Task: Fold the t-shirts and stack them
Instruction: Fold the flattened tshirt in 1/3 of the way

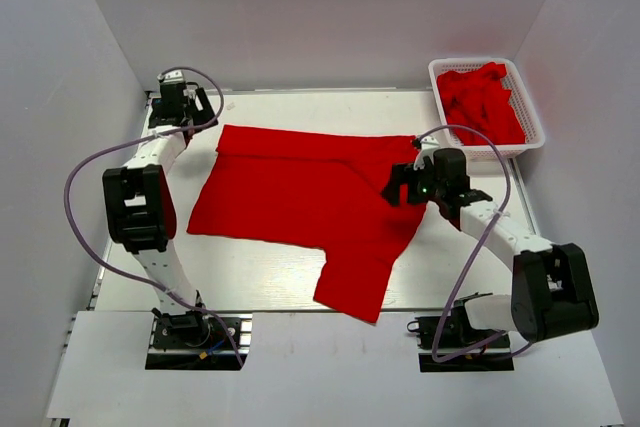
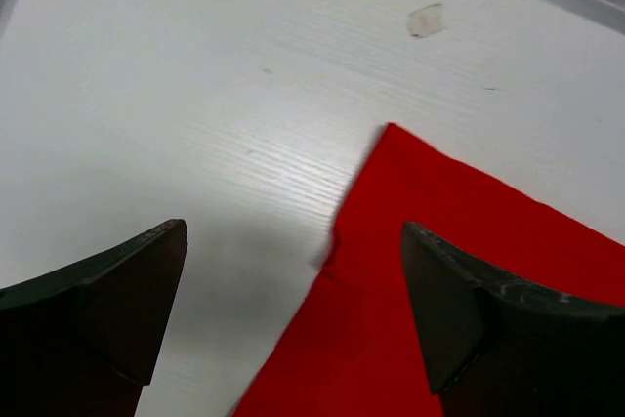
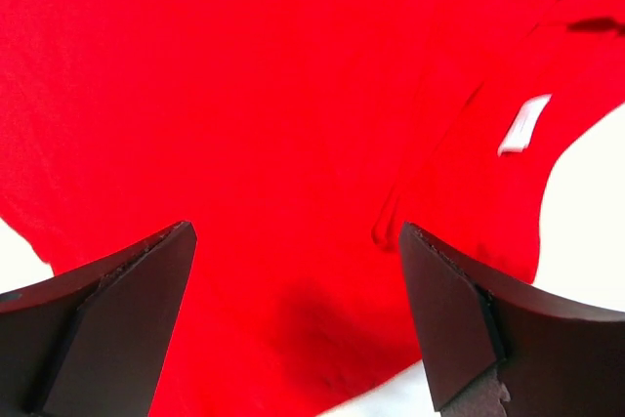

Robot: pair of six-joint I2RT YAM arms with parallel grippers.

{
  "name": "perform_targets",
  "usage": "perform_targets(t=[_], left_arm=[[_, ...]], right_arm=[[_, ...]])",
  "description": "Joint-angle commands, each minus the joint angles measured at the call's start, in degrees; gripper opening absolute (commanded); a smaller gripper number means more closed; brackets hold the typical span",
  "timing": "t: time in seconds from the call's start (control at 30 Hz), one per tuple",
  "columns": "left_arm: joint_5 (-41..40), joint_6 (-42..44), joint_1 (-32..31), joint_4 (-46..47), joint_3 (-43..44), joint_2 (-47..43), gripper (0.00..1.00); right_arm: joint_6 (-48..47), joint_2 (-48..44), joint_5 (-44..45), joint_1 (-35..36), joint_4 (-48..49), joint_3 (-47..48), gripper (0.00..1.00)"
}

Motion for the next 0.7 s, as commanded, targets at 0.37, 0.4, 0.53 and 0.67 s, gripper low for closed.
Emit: perform_targets(t=[0.37,0.4,0.53,0.67], left_arm=[[28.3,-0.3,-2.7,3.1,13.9,16.5,1.0],[28.9,-0.3,-2.7,3.1,13.9,16.6,1.0],[25.5,-0.9,-3.2,1.0,14.4,20.2,1.0],[23.6,-0.9,-3.8,0.4,13.1,21.2,1.0]], right_arm=[[11.1,22.1,10.2,-0.5,-0.8,21.7,0.9],[11.0,23.2,10.2,-0.5,-1.3,22.9,0.9],[13.6,31.7,11.4,-0.7,-6.3,29.7,0.9],[14.7,36.8,11.4,-1.1,-7.6,33.1,0.9]])
